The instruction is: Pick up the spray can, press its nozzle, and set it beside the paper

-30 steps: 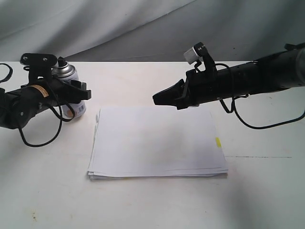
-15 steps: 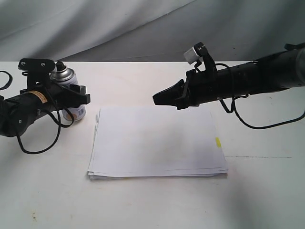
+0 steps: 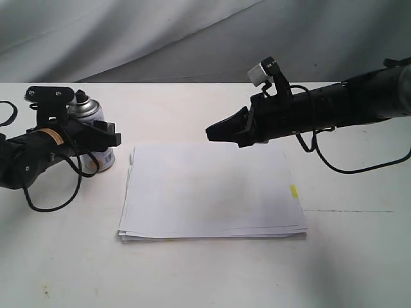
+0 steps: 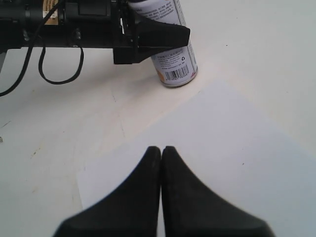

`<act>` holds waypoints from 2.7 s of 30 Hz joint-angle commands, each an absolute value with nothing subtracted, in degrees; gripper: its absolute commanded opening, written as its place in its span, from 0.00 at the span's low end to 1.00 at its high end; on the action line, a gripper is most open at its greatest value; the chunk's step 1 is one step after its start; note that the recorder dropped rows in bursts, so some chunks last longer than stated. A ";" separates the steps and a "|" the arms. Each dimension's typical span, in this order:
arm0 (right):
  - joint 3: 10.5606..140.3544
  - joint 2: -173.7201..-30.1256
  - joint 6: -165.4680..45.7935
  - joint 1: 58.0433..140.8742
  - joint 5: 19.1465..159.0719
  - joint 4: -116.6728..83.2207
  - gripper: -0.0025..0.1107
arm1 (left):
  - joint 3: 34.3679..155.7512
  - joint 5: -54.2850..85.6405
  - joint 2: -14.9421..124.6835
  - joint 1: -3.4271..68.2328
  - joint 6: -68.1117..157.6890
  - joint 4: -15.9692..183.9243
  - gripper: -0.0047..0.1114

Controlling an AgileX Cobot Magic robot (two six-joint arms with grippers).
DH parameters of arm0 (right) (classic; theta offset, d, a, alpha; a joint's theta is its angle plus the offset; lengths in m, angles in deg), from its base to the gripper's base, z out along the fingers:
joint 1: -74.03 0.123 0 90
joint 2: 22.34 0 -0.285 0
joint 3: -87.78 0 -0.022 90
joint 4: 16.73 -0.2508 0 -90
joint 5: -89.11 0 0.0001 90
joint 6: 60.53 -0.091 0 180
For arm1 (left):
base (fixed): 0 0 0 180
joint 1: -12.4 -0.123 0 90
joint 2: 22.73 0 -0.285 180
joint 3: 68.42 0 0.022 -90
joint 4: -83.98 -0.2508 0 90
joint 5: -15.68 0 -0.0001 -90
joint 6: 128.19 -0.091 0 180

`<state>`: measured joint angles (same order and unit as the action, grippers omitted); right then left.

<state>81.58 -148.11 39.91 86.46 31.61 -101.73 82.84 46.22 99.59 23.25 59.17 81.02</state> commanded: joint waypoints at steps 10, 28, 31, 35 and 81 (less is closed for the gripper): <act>81.32 -147.56 39.90 86.14 31.20 -101.75 0.02 | 83.05 45.36 99.13 23.36 59.77 84.74 0.51; 81.32 -147.56 39.90 86.14 31.20 -101.75 0.02 | 83.05 44.70 87.35 23.36 58.41 84.74 0.79; 81.32 -147.56 39.90 86.14 31.20 -101.75 0.02 | 83.05 41.78 78.17 23.26 57.18 84.74 0.79; 81.32 -147.56 39.90 86.14 31.20 -101.75 0.02 | 83.05 34.17 61.03 23.26 57.07 84.74 0.78; 77.16 -71.79 -4.11 86.03 25.21 -71.20 0.02 | 43.76 18.26 -3.97 23.26 52.25 107.65 0.04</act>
<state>79.65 -76.52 -2.23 86.13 25.54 -72.28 44.85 17.38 -3.67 23.25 51.81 104.45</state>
